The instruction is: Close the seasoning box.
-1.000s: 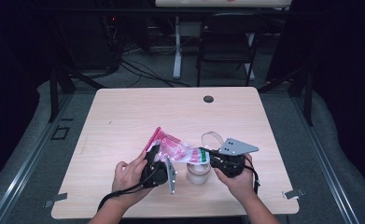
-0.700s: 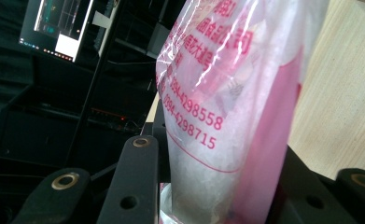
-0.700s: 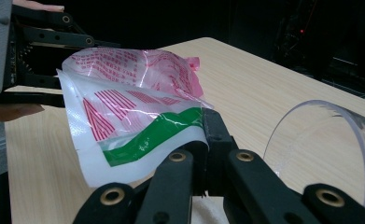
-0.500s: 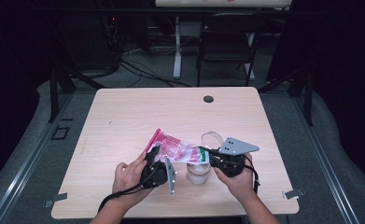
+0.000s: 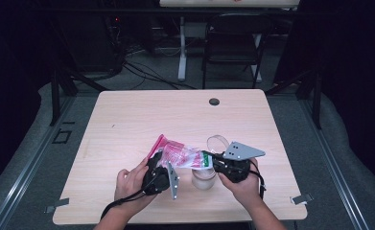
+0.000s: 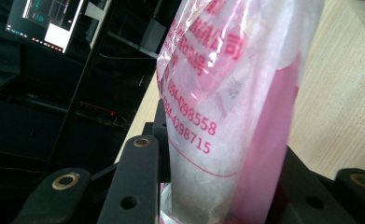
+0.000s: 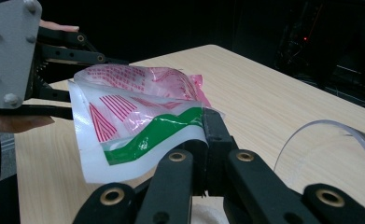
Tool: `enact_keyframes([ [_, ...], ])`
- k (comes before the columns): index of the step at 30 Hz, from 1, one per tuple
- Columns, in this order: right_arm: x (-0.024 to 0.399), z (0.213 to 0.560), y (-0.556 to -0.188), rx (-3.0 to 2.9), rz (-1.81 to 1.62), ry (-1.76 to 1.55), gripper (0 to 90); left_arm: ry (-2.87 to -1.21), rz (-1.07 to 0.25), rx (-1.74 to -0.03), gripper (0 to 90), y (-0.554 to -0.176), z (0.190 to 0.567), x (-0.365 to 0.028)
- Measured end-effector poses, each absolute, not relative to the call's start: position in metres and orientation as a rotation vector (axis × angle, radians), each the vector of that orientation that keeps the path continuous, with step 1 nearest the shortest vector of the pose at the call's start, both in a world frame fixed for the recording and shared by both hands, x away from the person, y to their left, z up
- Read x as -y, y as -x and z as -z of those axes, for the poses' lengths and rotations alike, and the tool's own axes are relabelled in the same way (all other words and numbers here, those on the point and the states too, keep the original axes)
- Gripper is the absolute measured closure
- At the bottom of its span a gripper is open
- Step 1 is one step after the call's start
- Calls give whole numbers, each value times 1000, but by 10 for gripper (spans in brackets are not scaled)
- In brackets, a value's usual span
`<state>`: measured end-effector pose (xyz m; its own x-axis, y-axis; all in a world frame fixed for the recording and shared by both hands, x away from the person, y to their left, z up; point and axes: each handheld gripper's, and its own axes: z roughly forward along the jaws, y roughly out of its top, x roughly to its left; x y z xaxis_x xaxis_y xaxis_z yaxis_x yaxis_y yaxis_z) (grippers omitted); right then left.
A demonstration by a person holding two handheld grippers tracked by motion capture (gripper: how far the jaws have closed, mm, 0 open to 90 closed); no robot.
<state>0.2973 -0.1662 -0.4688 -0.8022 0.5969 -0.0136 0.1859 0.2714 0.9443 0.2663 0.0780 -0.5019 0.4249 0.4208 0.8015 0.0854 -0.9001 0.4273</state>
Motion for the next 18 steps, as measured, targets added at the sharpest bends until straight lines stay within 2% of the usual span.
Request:
enact_keyframes([
  [18,164,463,-293,-2170,-1560,-678,900,-2365,-1443,-446,726,-266,506,-78],
])
